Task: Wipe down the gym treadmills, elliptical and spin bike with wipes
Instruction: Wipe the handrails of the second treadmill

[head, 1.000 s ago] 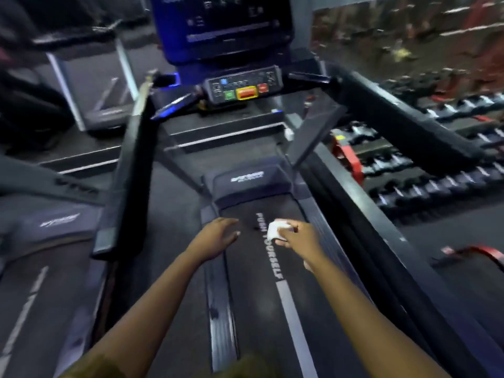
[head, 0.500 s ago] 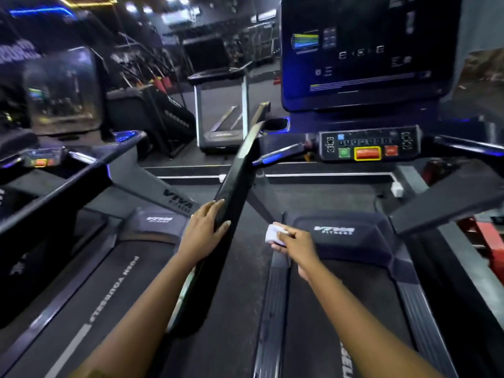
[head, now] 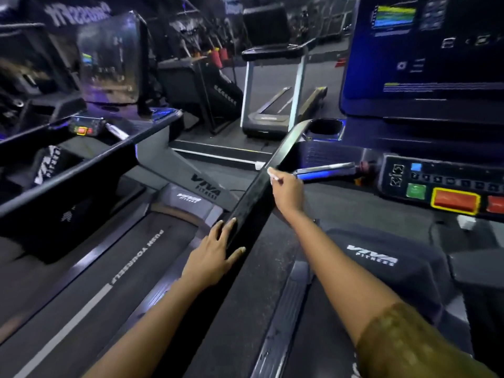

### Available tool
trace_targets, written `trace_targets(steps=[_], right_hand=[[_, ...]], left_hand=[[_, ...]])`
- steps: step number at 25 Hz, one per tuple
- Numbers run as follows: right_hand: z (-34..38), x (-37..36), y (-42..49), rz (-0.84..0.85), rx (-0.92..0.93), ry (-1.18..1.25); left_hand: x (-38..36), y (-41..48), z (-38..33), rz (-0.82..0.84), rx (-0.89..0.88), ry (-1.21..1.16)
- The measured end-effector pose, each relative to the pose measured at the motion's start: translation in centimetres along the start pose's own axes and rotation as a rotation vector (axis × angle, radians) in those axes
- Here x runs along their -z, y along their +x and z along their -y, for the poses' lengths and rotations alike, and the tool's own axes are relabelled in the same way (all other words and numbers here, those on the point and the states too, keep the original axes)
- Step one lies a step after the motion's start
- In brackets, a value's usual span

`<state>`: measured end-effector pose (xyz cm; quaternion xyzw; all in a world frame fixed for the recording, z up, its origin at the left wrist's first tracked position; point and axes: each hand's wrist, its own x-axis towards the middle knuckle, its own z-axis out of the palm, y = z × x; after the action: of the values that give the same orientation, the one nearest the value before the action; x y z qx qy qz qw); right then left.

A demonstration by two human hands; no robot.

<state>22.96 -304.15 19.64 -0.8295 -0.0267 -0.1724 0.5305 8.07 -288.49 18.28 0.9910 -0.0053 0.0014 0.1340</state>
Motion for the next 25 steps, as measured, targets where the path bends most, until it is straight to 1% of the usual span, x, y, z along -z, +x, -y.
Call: trace_targets(steps=[2, 4, 5, 7, 9, 11, 12, 13, 14, 16, 17, 18, 19, 21, 23, 25], right_hand=[[-1.3, -1.7, 2.9, 0.101, 0.205, -0.115], [-2.3, -3.2, 2.7, 0.206, 0.345, -0.239], [-2.6, -3.8, 1.6, 0.21, 0.42, -0.287], [-2.6, -4.1, -1.8, 0.151, 0.578, -0.322], [-2.5, -4.0, -5.2, 0.106, 0.688, -0.271], [-2.6, -3.3, -8.1, 0.123, 0.746, -0.175], [-2.8, -3.0, -8.7, 0.138, 0.743, -0.104], [-3.1, -2.6, -8.5, 0.126, 0.691, -0.025], [-3.5, -2.4, -7.6, 0.068, 0.589, 0.042], [-4.8, -2.4, -4.2, -0.118, 0.283, 0.161], [-5.4, -2.5, -2.3, -0.183, 0.142, 0.223], [-6.0, -3.0, -0.8, -0.206, 0.052, 0.27], [-6.3, -3.6, 0.1, -0.204, 0.019, 0.3], [-6.6, -5.0, 0.1, -0.198, 0.039, 0.332], [-7.1, -6.0, -1.4, -0.217, 0.049, 0.349], [-8.6, -6.9, -3.9, -0.209, 0.017, 0.349]], left_hand=[[0.0, 0.2, 0.1, -0.014, 0.007, -0.002], [0.0, 0.4, 0.3, -0.008, 0.012, 0.001], [-0.1, 0.3, 0.3, -0.009, 0.016, 0.001], [-0.1, 0.2, 0.2, -0.015, 0.021, 0.006], [0.0, 0.2, 0.0, -0.012, 0.036, 0.007], [0.0, 0.2, -0.2, -0.01, 0.047, 0.017], [0.1, 0.1, -0.2, -0.01, 0.049, 0.022], [0.1, 0.1, -0.3, -0.011, 0.048, 0.027], [0.0, 0.0, -0.3, -0.014, 0.046, 0.03], [0.1, 0.0, -0.3, -0.016, 0.037, 0.037], [0.1, 0.0, -0.3, -0.013, 0.032, 0.043], [0.1, 0.0, -0.2, -0.008, 0.03, 0.046], [0.1, 0.0, -0.1, -0.005, 0.029, 0.048], [0.0, 0.1, 0.0, -0.008, 0.025, 0.058], [-0.1, 0.2, 0.1, -0.011, 0.029, 0.063], [-0.2, 0.2, 0.1, -0.016, 0.031, 0.058]])
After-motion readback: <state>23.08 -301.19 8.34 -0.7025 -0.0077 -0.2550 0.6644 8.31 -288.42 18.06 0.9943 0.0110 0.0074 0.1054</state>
